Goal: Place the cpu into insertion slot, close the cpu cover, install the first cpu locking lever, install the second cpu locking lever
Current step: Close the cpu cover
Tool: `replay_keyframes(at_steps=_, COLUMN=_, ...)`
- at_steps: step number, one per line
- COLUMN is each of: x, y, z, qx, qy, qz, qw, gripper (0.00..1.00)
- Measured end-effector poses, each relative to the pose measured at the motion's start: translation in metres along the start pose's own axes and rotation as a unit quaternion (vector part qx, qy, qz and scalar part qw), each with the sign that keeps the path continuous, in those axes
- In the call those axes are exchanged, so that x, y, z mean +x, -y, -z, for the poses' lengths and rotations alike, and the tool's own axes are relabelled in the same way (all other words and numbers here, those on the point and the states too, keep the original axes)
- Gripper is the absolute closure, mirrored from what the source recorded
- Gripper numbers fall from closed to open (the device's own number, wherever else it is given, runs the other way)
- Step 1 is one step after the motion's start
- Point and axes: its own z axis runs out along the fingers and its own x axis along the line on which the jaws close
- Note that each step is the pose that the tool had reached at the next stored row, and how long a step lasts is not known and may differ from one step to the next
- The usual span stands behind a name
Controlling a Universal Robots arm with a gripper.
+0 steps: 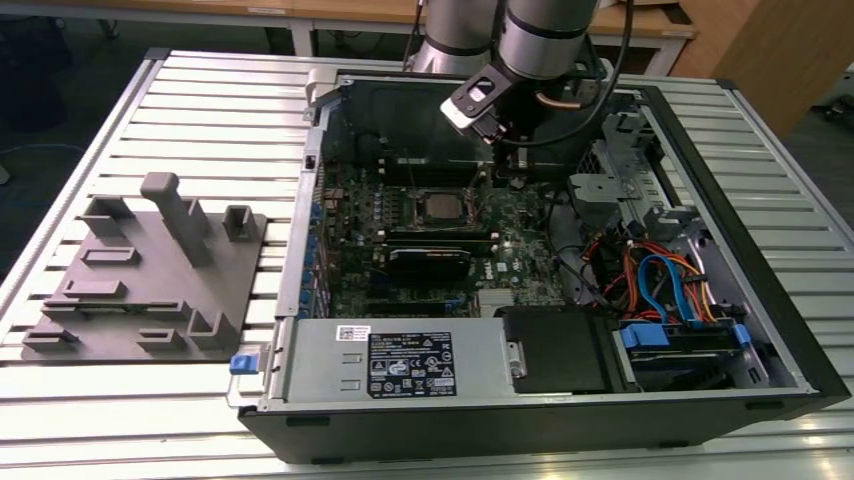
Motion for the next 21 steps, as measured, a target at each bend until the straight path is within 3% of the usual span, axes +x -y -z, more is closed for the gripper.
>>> replay_keyframes(at_steps=7, x=0.0, y=0.0014, z=0.0, qx=0.0, qy=0.0, qz=0.0, qw=1.0, gripper=0.9)
replay_keyframes(at_steps=9, x=0.0, y=0.0062, z=0.0, qx=0.0, qy=0.0, qz=0.0, qw=1.0, gripper=0.9)
replay_keyframes(at_steps=21, x=0.0, y=0.0091, z=0.0, qx=0.0, qy=0.0, qz=0.0, qw=1.0, gripper=0.9)
